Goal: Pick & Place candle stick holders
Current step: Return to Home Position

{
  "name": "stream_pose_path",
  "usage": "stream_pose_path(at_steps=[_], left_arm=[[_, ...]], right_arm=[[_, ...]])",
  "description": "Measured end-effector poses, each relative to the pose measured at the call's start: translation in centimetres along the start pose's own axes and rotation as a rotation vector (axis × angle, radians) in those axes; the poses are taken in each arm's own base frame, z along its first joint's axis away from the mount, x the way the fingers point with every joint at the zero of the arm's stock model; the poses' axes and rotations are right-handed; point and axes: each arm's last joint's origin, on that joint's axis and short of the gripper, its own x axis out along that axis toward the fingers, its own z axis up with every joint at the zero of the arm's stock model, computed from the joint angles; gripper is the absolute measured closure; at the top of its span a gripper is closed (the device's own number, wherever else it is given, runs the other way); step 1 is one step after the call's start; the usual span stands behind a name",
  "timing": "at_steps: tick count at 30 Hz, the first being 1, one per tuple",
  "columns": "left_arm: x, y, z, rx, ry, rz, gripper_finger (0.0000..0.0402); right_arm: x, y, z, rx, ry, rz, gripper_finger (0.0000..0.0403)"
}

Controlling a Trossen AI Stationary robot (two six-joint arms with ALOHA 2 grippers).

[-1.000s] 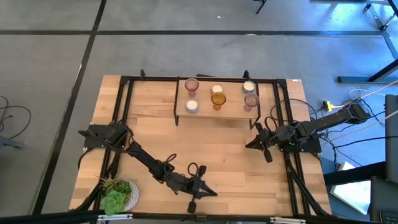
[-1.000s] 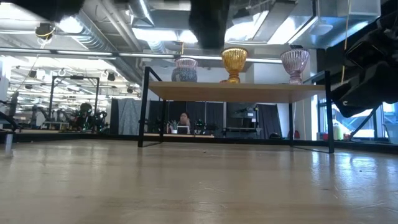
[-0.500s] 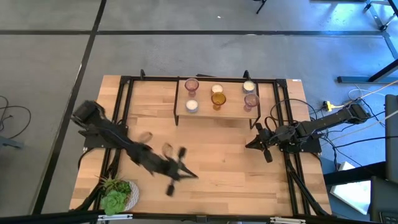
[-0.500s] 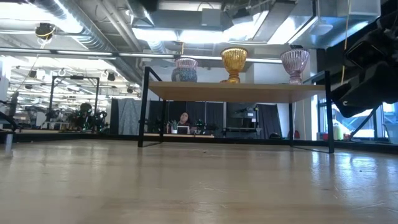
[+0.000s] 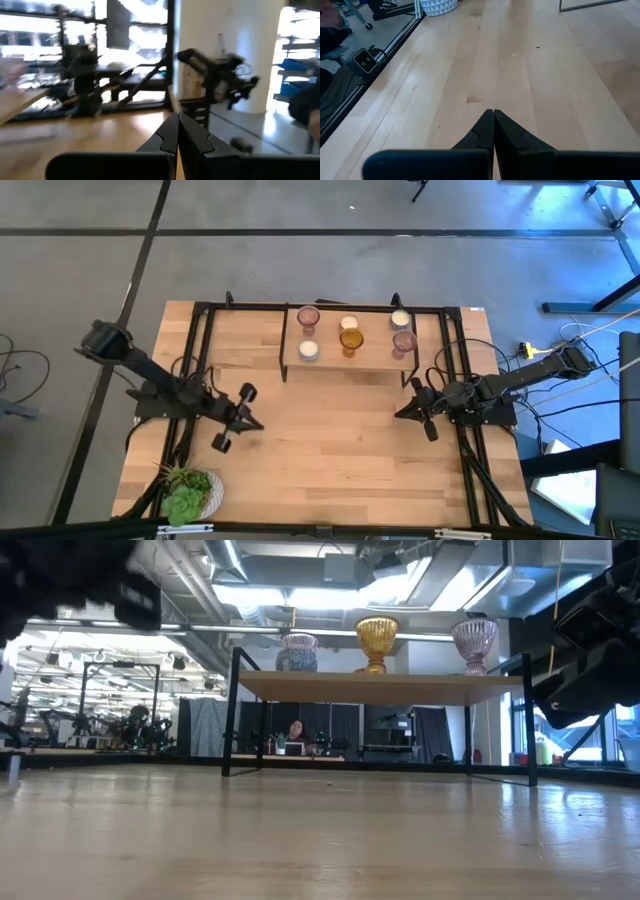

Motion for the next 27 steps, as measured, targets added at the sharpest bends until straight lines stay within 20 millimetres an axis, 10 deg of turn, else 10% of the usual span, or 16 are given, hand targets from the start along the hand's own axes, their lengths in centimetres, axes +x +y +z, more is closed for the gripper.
stream_pose_path(at_steps=[27], left_arm=[[-5.6, 1.7, 1.5, 0.042, 0.156, 0.141, 0.0400]], right_arm=[[0.0, 0.0, 0.0, 0.000, 0.001, -0.001, 0.0398]])
